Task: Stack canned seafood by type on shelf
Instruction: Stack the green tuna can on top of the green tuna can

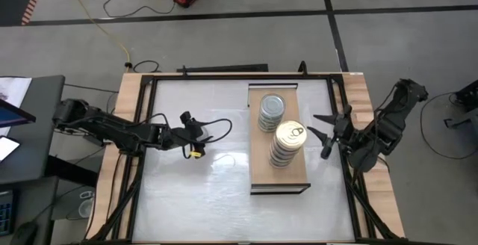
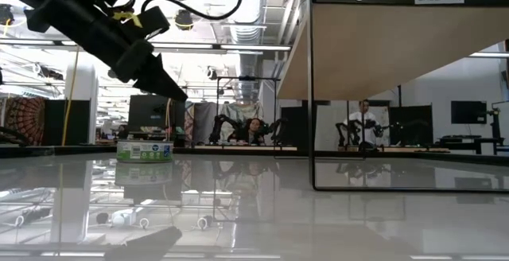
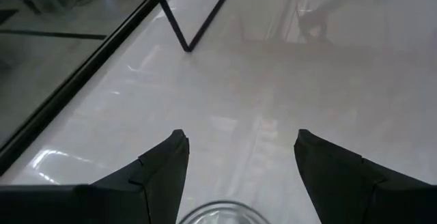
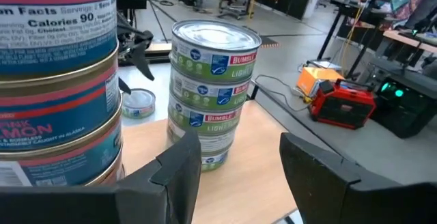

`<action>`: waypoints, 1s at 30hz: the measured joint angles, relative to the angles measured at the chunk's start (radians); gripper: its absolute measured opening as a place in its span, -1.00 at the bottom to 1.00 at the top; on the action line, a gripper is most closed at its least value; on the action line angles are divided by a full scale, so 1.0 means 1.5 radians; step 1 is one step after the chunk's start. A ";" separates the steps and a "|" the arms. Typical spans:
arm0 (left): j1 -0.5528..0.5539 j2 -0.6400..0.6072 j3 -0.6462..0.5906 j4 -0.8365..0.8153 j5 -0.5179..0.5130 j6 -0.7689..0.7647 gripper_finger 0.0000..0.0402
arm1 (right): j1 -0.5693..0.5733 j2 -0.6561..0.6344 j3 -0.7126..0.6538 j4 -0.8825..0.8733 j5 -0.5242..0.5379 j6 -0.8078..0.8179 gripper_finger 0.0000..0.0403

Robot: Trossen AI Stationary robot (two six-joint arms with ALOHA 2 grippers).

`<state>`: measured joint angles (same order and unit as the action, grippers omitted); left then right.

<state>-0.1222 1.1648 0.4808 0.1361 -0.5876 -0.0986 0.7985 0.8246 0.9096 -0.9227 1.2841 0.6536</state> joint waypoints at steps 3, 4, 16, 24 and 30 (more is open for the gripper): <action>0.007 0.000 0.000 -0.004 -0.002 0.003 0.26 | -0.002 0.000 0.000 -0.008 -0.002 0.000 0.12; 0.010 0.000 0.000 -0.003 -0.003 0.001 0.26 | -0.002 0.002 0.000 -0.011 -0.002 0.000 0.12; 0.022 0.000 -0.030 0.102 0.013 0.015 0.26 | -0.002 0.032 0.000 -0.003 -0.003 -0.005 0.12; 0.018 0.000 -0.030 0.064 0.078 -0.008 0.26 | -0.002 0.030 0.000 0.020 -0.002 -0.005 0.12; -0.057 0.000 -0.022 -0.091 0.064 -0.067 0.26 | -0.001 0.030 0.000 0.023 -0.004 -0.005 0.12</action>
<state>-0.2082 1.1649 0.4472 -0.0007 -0.4911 -0.1998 0.7967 0.8696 0.9100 -0.8879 1.2780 0.6455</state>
